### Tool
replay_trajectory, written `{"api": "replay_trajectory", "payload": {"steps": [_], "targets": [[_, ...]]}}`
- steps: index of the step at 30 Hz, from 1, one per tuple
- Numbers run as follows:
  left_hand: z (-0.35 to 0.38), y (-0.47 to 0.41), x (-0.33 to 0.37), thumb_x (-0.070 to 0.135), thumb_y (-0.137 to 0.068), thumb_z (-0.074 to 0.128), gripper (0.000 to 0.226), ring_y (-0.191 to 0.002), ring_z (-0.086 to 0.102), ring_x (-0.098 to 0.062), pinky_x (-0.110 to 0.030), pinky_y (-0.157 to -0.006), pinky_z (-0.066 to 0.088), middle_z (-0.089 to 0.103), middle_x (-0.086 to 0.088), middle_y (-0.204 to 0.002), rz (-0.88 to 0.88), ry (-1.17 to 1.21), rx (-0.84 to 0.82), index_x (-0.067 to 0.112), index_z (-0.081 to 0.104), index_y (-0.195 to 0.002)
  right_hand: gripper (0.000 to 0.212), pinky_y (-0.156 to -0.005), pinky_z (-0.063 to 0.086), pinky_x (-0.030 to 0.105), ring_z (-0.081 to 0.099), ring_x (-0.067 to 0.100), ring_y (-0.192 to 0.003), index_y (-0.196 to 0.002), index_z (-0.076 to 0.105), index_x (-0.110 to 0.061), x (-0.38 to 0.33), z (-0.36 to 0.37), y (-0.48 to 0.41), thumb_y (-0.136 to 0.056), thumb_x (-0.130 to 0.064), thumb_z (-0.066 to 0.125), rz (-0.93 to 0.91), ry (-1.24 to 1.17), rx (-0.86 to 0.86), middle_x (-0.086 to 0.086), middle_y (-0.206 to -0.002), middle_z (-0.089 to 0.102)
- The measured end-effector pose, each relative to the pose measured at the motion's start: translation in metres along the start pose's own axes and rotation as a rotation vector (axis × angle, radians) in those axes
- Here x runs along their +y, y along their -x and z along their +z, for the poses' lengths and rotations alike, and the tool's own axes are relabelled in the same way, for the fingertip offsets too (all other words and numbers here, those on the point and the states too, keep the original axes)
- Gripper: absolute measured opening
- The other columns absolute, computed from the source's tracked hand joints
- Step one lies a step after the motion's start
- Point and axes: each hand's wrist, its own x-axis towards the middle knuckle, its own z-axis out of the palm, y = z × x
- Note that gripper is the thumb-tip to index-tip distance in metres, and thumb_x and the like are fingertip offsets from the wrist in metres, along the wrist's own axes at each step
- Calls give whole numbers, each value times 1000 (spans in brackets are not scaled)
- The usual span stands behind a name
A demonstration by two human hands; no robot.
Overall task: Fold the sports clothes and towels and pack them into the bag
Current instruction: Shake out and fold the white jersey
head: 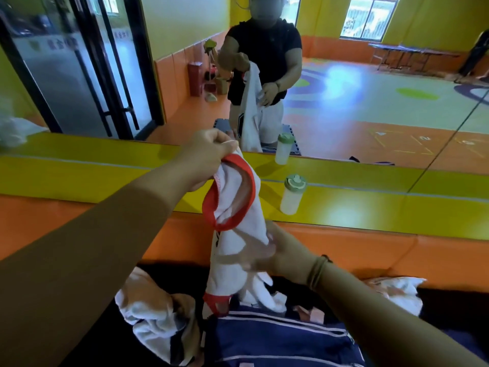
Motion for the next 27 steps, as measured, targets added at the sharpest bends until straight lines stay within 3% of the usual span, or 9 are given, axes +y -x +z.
{"api": "replay_trajectory", "payload": {"steps": [2,4,8,10,14,18,22,25,27], "targets": [[-2,-2,6,18,-95,55,11,-83,57,-20,-38,-80,51,60,-7,-87,26,-8,20,8,60,-94,23,-69,45,23,57,5,-79,-85,59,-36,1,6,-7,-77,-18,72,-37,90,132,-13,-83,64],[-9,-5,7,20,-94,56,13,-80,56,-14,-26,-71,48,60,-3,-88,66,-130,95,9,61,-98,29,-55,36,20,48,9,-64,-65,53,-30,1,-1,-16,-83,-11,65,-24,160,279,-8,-64,55],[-37,-8,-16,32,-85,67,19,-97,55,-16,-25,-71,43,58,-1,-107,105,-550,224,18,61,-98,14,-52,31,20,42,9,-60,-68,61,-18,-18,-31,-21,-80,-22,68,-54,217,363,-3,-58,50],[-43,-3,-29,49,-76,71,42,-109,50,-19,-32,-86,43,50,-1,-116,94,-672,115,25,57,-108,12,-52,33,18,43,9,-58,-71,62,-18,-35,-41,-23,-79,-17,70,-70,243,331,-4,-59,51],[-16,24,-30,67,-50,77,95,-125,35,-11,-34,-103,35,37,12,-135,214,-749,-366,37,39,-132,10,-59,46,25,52,5,-59,-77,71,-15,-76,-40,-29,-73,-20,78,-109,226,228,-3,-66,62],[7,26,-42,37,-64,83,58,-96,59,-16,-38,-80,49,65,0,-104,259,-605,-380,21,55,-113,14,-71,53,32,62,13,-73,-77,67,-15,-86,-42,-30,-72,-10,79,-134,12,194,9,-78,69],[6,20,-44,19,-78,74,24,-65,47,-18,-25,-59,34,58,-17,-76,344,-545,-289,1,59,-81,25,-64,54,28,60,12,-63,-89,59,-15,-66,-52,-19,-74,-2,75,-91,-263,237,4,-71,64],[3,15,-37,15,-83,69,18,-77,57,-14,-21,-66,41,63,-12,-86,349,-470,-262,0,61,-90,44,-74,55,33,60,14,-77,-105,56,-18,-35,-44,-9,-69,-14,82,24,-137,244,3,-89,64],[3,14,-25,13,-85,66,14,-87,59,1,-13,-73,44,66,6,-93,356,-365,-252,23,64,-96,57,-82,52,33,58,16,-89,-111,53,-24,-19,-31,-4,-64,-24,85,97,-35,196,-1,-100,61]]}}
